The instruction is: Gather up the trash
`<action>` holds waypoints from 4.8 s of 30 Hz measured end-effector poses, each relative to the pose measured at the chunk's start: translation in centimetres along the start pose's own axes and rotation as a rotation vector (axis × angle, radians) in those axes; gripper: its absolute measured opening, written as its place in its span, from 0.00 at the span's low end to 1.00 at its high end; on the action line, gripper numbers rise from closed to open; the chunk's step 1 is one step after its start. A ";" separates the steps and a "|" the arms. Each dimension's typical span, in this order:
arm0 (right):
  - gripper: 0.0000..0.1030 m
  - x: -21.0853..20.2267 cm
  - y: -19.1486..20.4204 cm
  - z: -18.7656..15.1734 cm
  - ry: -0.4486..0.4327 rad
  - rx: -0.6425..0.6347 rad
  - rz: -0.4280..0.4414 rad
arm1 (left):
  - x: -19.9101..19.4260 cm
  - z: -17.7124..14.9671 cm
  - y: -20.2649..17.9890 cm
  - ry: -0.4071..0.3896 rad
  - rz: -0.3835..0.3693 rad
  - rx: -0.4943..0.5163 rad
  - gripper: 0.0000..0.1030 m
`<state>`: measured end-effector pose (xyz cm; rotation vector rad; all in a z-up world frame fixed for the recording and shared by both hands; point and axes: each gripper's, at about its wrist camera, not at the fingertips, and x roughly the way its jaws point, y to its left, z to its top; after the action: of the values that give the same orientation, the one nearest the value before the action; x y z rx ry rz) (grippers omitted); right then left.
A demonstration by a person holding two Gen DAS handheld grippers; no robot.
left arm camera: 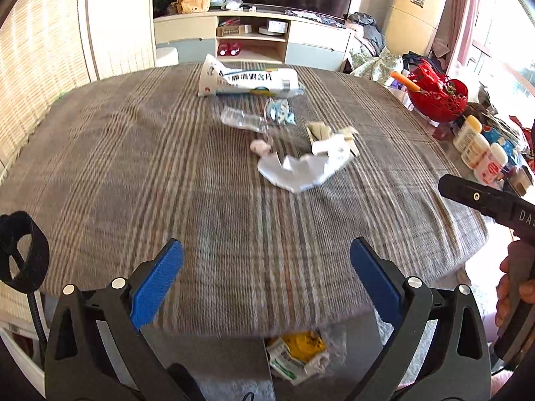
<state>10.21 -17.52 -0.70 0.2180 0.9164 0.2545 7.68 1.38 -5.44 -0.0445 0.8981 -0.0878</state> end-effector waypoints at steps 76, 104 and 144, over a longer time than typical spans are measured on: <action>0.12 4.2 -3.8 4.4 0.009 0.062 0.041 | 10.5 4.3 -7.3 0.065 -0.071 0.167 0.53; 0.12 -2.1 -2.4 -5.4 0.049 0.028 0.064 | 1.1 -5.4 -6.9 0.075 -0.150 0.159 0.04; 0.16 1.1 -0.7 -21.8 0.223 0.067 -0.012 | 3.4 -22.1 -5.2 0.312 -0.210 -0.028 0.12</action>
<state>-6.59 -16.14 -14.58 0.2497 1.1481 0.2406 -7.84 -4.19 -21.48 -0.1546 1.2052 -0.2839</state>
